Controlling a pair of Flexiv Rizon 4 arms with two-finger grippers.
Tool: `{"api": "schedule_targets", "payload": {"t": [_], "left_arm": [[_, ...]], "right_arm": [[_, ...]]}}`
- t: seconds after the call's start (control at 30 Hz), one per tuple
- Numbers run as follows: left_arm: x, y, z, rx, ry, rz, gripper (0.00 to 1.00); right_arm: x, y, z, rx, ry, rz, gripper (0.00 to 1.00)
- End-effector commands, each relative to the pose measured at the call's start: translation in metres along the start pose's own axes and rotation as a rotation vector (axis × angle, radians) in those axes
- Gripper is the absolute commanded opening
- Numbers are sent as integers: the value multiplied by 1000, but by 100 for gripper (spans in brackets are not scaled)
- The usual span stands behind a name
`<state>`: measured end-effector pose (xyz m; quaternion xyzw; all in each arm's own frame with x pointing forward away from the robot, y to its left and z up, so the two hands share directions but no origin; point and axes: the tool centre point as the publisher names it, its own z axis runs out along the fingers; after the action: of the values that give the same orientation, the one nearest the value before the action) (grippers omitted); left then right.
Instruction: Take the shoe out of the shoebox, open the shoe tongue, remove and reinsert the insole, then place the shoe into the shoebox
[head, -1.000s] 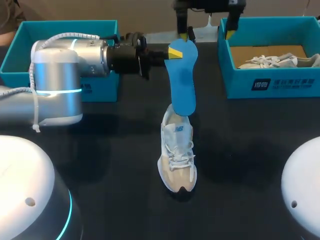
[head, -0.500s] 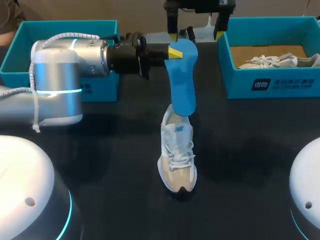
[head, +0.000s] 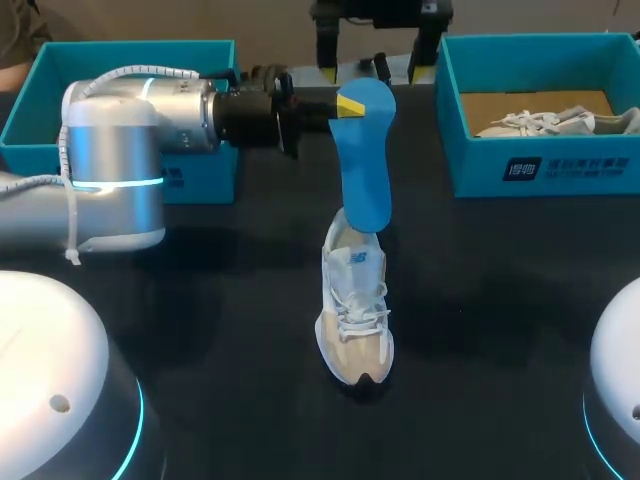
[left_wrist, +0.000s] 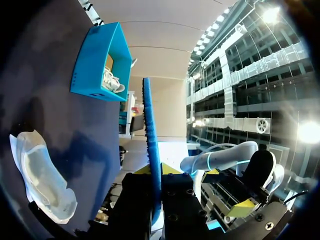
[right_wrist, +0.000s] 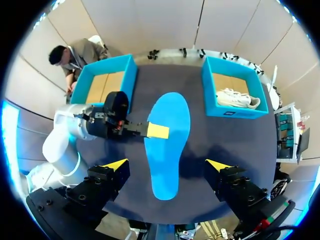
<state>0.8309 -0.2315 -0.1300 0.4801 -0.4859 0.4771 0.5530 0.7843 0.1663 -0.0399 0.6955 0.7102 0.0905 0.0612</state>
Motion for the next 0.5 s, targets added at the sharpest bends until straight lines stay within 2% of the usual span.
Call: {"api": "schedule_targets", "payload": {"t": [0.03,0.1,0.2,0.43,0.5], "left_arm": [[0,1,0,1,-1,0,0],[0,1,0,1,-1,0,0],[0,1,0,1,-1,0,0],[0,1,0,1,-1,0,0],[0,1,0,1,-1,0,0]], "right_arm": [[-14,0,1,-6,102,24,100],[-18,0,2,0,118,27,100],[-28,0,3,-7,223,60,100],[-48,-1,3,15,298,83,100],[-55,-2,5,24,368,92,100]]}}
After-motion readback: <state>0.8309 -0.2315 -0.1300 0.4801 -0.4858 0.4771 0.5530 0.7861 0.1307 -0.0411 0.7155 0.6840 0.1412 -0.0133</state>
